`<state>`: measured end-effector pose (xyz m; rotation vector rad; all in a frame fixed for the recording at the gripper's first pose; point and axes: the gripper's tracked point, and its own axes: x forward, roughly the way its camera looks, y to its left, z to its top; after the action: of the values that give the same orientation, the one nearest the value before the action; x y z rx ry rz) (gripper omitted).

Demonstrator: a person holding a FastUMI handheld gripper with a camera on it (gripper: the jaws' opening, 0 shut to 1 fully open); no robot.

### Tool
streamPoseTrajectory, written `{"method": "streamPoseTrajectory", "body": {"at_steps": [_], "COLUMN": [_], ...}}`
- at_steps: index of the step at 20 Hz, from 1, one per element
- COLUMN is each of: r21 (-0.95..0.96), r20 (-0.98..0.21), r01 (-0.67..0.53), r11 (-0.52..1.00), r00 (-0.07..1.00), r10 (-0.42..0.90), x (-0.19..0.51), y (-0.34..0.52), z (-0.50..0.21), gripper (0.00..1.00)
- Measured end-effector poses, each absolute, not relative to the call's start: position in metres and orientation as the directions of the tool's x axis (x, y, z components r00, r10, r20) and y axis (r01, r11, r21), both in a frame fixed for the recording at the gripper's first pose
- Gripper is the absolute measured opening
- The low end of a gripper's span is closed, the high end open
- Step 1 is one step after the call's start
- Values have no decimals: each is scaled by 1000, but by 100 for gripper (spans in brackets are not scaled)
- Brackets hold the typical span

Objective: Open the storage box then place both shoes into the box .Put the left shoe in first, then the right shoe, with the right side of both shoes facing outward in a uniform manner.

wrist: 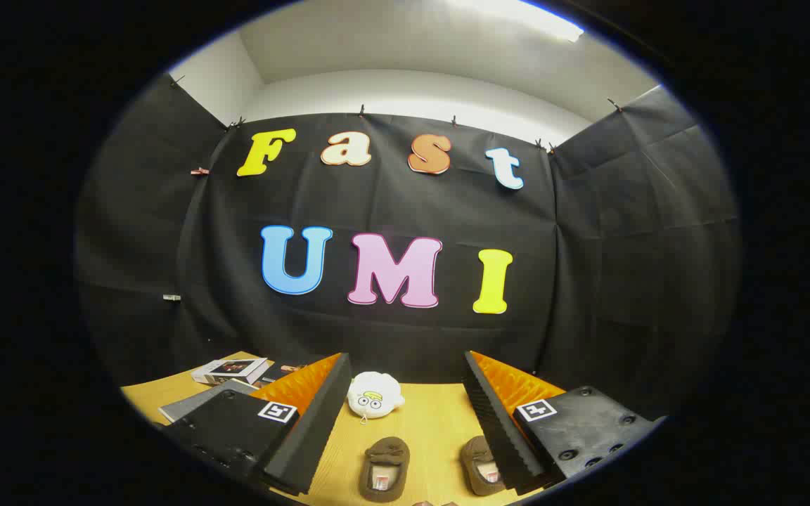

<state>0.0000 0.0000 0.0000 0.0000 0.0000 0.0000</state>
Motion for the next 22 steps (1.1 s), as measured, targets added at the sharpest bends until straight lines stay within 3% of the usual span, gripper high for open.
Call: {"method": "streamPoseTrajectory", "body": {"at_steps": [6, 22], "r21": [12, 47], "r20": [-67, -95], "r01": [19, -47], "r11": [1000, 998], "r00": [998, 994], "r10": [-18, 51], "x": [-14, -19], "y": [-4, 12], "z": [-22, -31], "gripper": [97, 97]}}
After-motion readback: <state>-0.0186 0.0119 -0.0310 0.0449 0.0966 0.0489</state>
